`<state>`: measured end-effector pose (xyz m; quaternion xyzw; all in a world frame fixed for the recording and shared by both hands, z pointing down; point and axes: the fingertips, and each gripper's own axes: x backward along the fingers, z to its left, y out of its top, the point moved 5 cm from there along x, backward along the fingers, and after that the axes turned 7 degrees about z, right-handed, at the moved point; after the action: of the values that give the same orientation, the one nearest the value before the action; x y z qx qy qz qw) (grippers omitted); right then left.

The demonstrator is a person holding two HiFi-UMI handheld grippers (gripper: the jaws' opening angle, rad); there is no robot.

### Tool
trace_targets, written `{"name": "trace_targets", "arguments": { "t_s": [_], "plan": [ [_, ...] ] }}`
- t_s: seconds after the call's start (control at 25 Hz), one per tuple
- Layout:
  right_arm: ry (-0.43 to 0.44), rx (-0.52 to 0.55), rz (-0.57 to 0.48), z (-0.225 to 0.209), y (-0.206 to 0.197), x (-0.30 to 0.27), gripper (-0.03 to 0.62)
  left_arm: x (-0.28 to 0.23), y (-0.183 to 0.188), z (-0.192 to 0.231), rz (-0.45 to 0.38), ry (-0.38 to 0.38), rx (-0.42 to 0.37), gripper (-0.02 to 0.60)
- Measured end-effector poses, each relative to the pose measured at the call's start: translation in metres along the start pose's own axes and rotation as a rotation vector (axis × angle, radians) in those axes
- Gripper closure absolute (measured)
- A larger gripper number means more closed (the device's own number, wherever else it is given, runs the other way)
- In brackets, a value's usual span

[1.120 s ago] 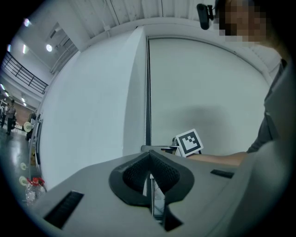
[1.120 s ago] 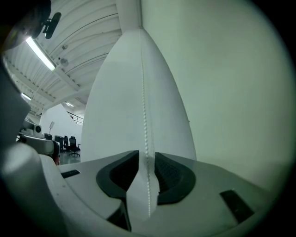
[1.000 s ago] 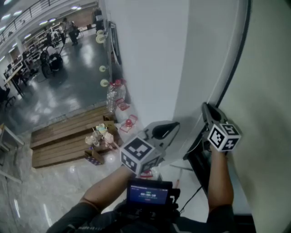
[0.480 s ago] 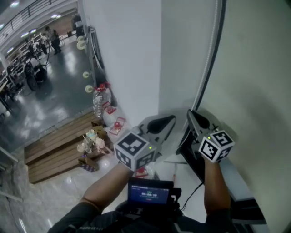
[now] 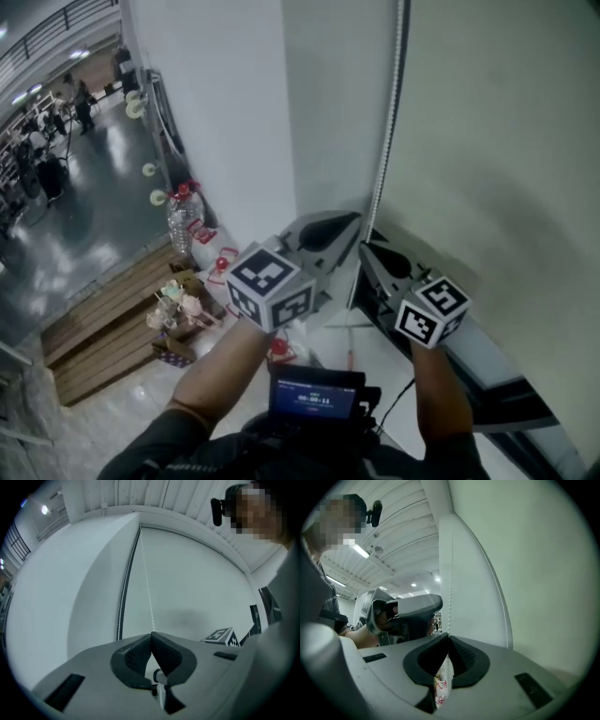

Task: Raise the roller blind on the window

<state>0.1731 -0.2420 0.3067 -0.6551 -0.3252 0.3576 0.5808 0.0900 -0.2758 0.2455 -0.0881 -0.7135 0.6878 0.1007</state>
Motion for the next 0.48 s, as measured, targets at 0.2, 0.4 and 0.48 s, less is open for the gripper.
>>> {"name": "trace_targets", "arguments": {
  "t_s": [0.2, 0.4, 0.48],
  "plan": [
    [0.000, -0.002, -0.004, 0.012, -0.001, 0.006, 0.594, -0.009, 0.016, -0.014, -0.006, -0.074, -0.015, 0.463],
    [-0.009, -0.008, 0.003, 0.016, -0.004, 0.009, 0.594, -0.014, 0.014, -0.011, 0.017, -0.055, -0.004, 0.474],
    [-0.010, -0.013, 0.005, 0.017, -0.003, 0.009, 0.595, -0.014, 0.011, -0.011, 0.023, -0.056, -0.006, 0.519]
  ]
}}
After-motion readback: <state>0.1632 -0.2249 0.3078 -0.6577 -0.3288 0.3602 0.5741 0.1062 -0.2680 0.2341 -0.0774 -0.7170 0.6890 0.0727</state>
